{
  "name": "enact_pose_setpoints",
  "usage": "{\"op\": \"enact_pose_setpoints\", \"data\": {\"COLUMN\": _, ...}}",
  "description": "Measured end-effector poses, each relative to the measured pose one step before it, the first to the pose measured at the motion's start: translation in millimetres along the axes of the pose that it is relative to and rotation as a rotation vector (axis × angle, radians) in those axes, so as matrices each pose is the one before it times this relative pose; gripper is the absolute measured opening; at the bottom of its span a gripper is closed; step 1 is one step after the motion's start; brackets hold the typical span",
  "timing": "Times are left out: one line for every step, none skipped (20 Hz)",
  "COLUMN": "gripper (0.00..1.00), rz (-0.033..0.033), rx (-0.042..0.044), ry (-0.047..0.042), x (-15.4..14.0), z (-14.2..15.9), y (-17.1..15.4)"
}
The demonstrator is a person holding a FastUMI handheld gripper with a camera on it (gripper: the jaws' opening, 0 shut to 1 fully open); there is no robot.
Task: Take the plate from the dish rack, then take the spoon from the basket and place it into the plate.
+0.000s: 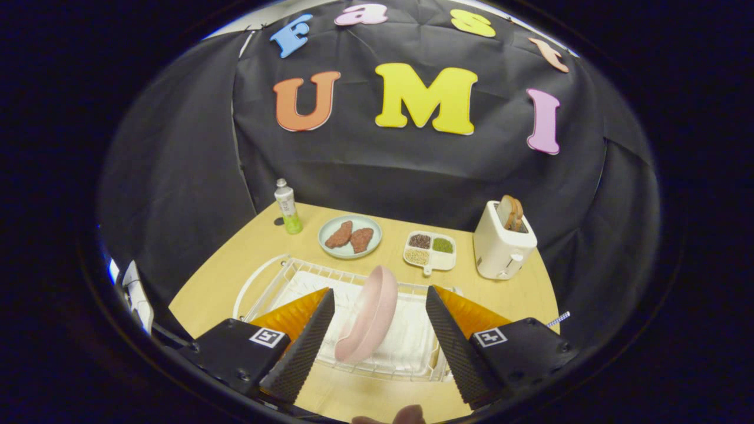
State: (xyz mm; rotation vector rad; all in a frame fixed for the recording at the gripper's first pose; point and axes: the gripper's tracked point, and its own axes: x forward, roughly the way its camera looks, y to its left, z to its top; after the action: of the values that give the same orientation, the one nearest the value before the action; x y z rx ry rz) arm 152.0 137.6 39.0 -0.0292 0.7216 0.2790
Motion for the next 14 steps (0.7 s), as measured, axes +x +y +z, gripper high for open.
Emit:
{"op": "enact_pose_setpoints", "data": {"gripper": 1.00, "rz": -0.00126, "rx": 0.01322, "ry": 0.04164, "x": 11.83, "z": -3.46, "y": 1.14}}
{"op": "enact_pose_setpoints", "data": {"gripper": 1.00, "rz": 0.00326, "rx": 0.01905, "ry": 0.02490, "x": 7.78, "z": -0.44, "y": 0.91}}
{"op": "enact_pose_setpoints", "data": {"gripper": 1.00, "rz": -0.00659, "rx": 0.02080, "ry": 0.02317, "x": 9.90, "z": -1.57, "y": -1.00}}
{"op": "enact_pose_setpoints", "data": {"gripper": 1.00, "rz": -0.00358, "rx": 0.02077, "ry": 0.02432, "x": 8.73, "z": -4.15, "y": -1.78}}
{"op": "enact_pose_setpoints", "data": {"gripper": 1.00, "rz": -0.00566, "rx": 0.02030, "ry": 0.02844, "x": 9.62, "z": -2.20, "y": -1.39}}
{"op": "enact_pose_setpoints", "data": {"gripper": 1.00, "rz": -0.00830, "rx": 0.01543, "ry": 0.01902, "x": 7.65, "z": -0.46, "y": -1.16}}
{"op": "enact_pose_setpoints", "data": {"gripper": 1.00, "rz": -0.00936, "rx": 0.01428, "ry": 0.01392, "x": 6.16, "z": 0.28, "y": -0.96}}
{"op": "enact_pose_setpoints", "data": {"gripper": 1.00, "rz": -0.01532, "rx": 0.01224, "ry": 0.02471, "x": 5.59, "z": -1.74, "y": -1.64}}
{"op": "enact_pose_setpoints", "data": {"gripper": 1.00, "rz": -0.00946, "rx": 0.00536, "ry": 0.01459, "x": 4.21, "z": -1.08, "y": -0.92}}
{"op": "enact_pose_setpoints", "data": {"gripper": 0.97, "rz": -0.01144, "rx": 0.01212, "ry": 0.00927, "x": 5.59, "z": 0.34, "y": 0.09}}
{"op": "enact_pose_setpoints", "data": {"gripper": 0.94, "rz": -0.00580, "rx": 0.01108, "ry": 0.01042, "x": 2.55, "z": -0.53, "y": 0.43}}
{"op": "enact_pose_setpoints", "data": {"gripper": 0.89, "rz": -0.00714, "rx": 0.01262, "ry": 0.00975, "x": 4.26, "z": -1.41, "y": 1.86}}
{"op": "enact_pose_setpoints", "data": {"gripper": 0.87, "rz": -0.00326, "rx": 0.01122, "ry": 0.01099, "x": 1.96, "z": -1.98, "y": 1.42}}
{"op": "enact_pose_setpoints", "data": {"gripper": 0.81, "rz": -0.00640, "rx": 0.01115, "ry": 0.01068, "x": 4.30, "z": -3.03, "y": 1.58}}
